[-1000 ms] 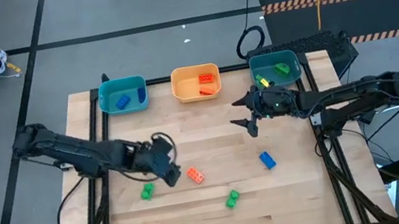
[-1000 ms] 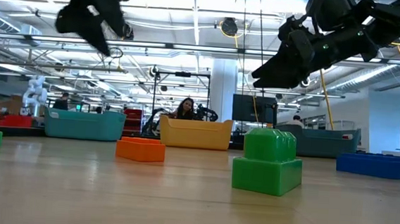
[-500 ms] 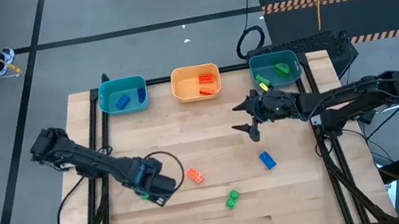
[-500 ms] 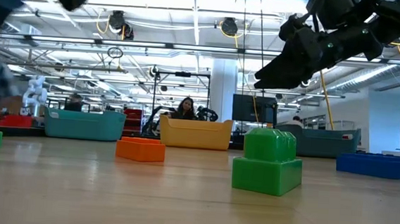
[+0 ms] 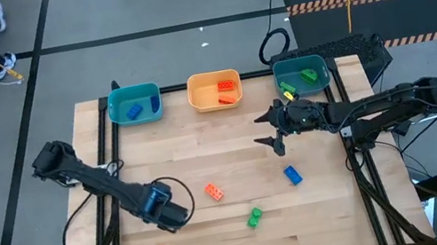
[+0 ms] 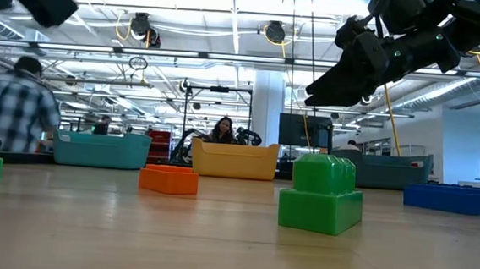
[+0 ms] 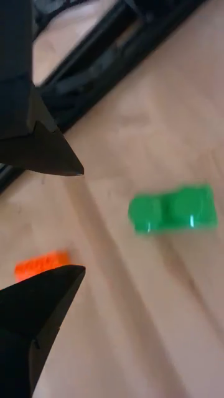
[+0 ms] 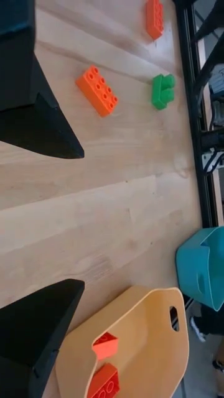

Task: Sort & place blocks by color
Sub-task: Put the green game piece into the dark blue bin

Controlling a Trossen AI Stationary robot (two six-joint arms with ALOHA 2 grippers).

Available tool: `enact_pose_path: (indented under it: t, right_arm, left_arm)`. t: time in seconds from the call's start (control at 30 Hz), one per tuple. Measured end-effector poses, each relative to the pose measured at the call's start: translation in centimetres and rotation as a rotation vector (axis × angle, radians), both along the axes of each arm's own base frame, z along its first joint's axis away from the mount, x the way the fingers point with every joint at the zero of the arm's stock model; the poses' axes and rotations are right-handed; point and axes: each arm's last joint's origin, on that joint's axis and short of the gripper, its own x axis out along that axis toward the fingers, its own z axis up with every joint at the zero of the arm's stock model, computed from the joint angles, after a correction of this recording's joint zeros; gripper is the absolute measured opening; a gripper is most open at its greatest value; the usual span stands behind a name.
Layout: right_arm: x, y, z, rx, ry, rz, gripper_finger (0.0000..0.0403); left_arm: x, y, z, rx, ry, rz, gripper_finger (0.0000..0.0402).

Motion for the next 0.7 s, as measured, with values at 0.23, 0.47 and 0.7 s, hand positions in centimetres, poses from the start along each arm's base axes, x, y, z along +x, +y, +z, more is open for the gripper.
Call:
enact_pose_path:
  t: [0.23,0.47,0.7]
  right_arm:
    - [0.0,0.0,0.0,0.000,0.000,0.000,0.0329]
    - [0.0,0.0,0.0,0.000,-0.001,0.000,0.0329]
    - [0.1,0.0,0.2,-0.016,-0.018,0.005,0.0329]
  left_arm:
    - [-0.2,0.5,-3.5,-0.014,-0.050,0.003,0.0248]
    - [-0.2,1.2,-5.0,0.049,-0.097,0.051,0.0248]
    - [-0.3,1.5,-7.4,0.015,-0.175,0.094,0.0248]
